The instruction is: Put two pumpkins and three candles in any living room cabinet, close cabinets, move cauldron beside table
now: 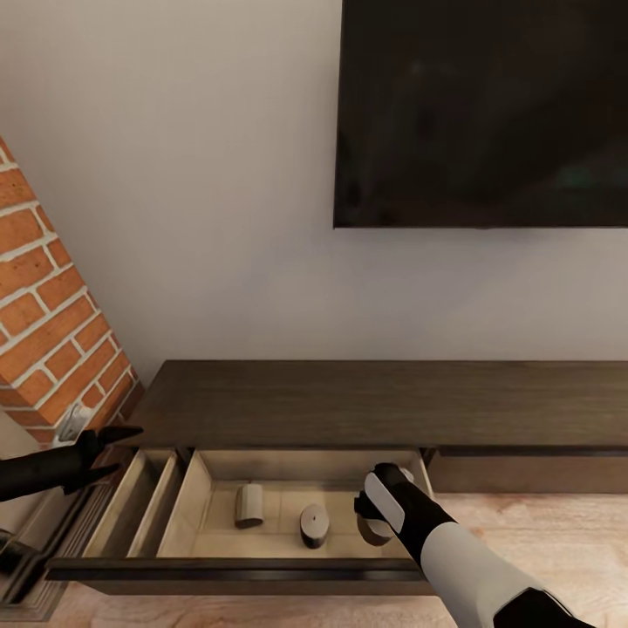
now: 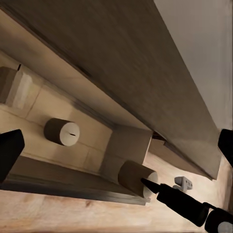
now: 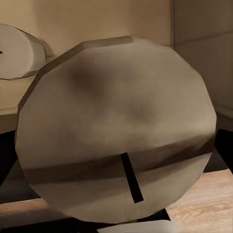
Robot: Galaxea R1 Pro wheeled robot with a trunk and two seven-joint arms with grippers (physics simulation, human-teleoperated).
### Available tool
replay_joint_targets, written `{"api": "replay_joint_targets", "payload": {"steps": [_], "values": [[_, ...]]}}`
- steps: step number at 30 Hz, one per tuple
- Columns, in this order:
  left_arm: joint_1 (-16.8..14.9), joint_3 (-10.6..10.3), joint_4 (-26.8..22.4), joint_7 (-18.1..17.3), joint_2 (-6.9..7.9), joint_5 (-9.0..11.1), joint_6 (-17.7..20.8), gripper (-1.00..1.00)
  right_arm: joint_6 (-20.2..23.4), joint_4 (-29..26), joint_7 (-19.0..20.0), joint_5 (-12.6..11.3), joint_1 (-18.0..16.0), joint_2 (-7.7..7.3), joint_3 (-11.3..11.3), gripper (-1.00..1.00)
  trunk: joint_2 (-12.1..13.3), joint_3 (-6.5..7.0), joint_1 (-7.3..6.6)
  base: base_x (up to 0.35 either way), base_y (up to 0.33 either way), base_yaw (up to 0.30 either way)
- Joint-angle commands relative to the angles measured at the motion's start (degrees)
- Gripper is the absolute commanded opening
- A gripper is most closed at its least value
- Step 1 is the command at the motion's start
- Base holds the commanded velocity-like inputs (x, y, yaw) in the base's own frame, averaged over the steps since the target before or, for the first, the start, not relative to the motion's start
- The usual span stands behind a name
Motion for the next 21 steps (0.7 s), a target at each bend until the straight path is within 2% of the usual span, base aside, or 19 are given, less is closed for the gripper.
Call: {"api": "replay_joint_targets", "payload": {"steps": [1, 8, 21], "values": [[0.07, 0.01, 0.00, -0.68, 0.08, 0.06, 0.00, 1.00, -0.13, 0.00, 0.00, 0.02, 0.01, 0.00, 0.00, -1.00, -0.42, -0.18, 0.23, 0.000, 0.000, 0.000], [0.45, -0.04, 0.00, -7.07, 0.35, 0.17, 0.00, 1.00, -3.14, 0.00, 0.01, -0.03, 0.00, -0.08, 0.00, -1.00, -0.82, -0.36, 0.45, 0.000, 0.000, 0.000], [1.22, 0.03, 0.00, -7.95, 0.37, 0.08, 0.00, 1.00, -3.71, 0.01, -0.03, 0.04, 0.00, 0.21, 0.00, -1.00, -0.82, -0.36, 0.45, 0.059, 0.014, 0.000]]}}
